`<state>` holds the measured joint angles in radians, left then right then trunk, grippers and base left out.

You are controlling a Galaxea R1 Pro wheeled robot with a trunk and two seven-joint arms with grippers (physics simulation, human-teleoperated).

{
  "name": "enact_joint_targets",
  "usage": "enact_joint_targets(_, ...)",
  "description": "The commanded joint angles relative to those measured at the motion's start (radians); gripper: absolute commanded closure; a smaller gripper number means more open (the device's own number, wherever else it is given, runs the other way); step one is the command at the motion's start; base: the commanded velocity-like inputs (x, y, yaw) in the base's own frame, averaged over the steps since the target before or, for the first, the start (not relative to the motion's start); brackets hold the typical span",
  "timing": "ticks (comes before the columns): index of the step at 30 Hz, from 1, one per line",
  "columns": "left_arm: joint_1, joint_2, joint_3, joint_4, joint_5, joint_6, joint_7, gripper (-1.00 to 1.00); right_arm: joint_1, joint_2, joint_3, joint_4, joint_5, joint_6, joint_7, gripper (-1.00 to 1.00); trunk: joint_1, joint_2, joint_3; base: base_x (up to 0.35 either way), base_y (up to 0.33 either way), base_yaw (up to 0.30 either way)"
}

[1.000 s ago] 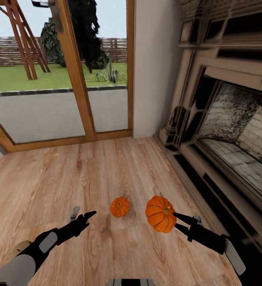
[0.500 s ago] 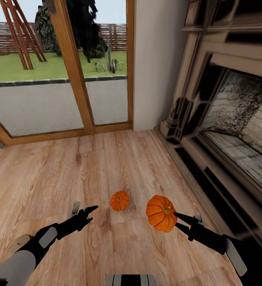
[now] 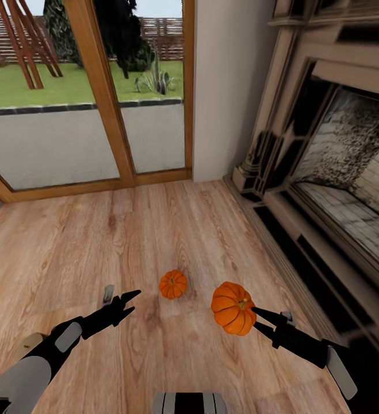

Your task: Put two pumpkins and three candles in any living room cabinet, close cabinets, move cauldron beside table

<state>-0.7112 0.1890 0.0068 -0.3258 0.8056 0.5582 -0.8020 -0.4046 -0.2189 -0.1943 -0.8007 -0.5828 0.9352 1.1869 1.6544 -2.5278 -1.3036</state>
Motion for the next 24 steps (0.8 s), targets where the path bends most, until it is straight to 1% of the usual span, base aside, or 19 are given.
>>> enact_joint_targets(1, 0.0, 0.0, 0.001, 0.0, 0.004, 0.008, -0.002, -1.0, 0.0, 0.0, 0.0, 0.0, -0.003, 0.007, 0.002, 1.0, 0.0, -0.001, -0.005, 0.0, 0.0, 0.0)
enact_joint_targets(5, -0.001, 0.0, 0.001, 0.0, 0.004, 0.007, -0.003, -1.0, 0.0, 0.0, 0.0, -0.007, -0.002, 0.007, -0.001, 1.0, 0.0, -0.001, -0.005, 0.0, 0.0, 0.0)
enact_joint_targets(7, -0.001, -0.001, 0.001, -0.001, 0.004, 0.007, -0.003, -1.0, 0.007, 0.0, 0.0, -0.03, -0.002, 0.01, -0.004, 1.0, 0.0, -0.001, -0.005, 0.0, 0.0, 0.0)
enact_joint_targets(10, 0.0, -0.002, 0.001, -0.001, 0.004, 0.006, -0.004, -1.0, 0.042, 0.0, 0.0, -0.095, -0.002, 0.018, -0.007, 1.0, 0.0, -0.001, -0.005, 0.0, 0.0, 0.0)
enact_joint_targets(12, 0.0, -0.001, 0.001, -0.001, 0.004, 0.006, -0.004, -1.0, 0.056, 0.001, 0.0, -0.126, -0.002, 0.02, -0.008, 1.0, 0.0, -0.001, -0.005, 0.0, 0.0, 0.0)
enact_joint_targets(14, 0.001, -0.002, 0.001, -0.001, 0.004, 0.006, -0.005, -1.0, 0.063, 0.002, 0.0, -0.143, -0.003, 0.022, -0.009, 1.0, 0.001, -0.001, -0.009, 0.0, 0.0, 0.0)
enact_joint_targets(22, 0.001, -0.002, 0.001, -0.001, 0.004, 0.004, -0.01, -1.0, 0.07, 0.003, 0.0, -0.16, -0.003, 0.025, -0.011, 1.0, 0.001, -0.001, -0.009, 0.0, 0.0, 0.0)
enact_joint_targets(24, 0.001, -0.002, 0.001, -0.001, 0.004, 0.003, -0.011, -1.0, 0.07, 0.003, 0.0, -0.16, -0.003, 0.025, -0.012, 1.0, 0.002, -0.001, -0.016, 0.0, 0.0, 0.0)
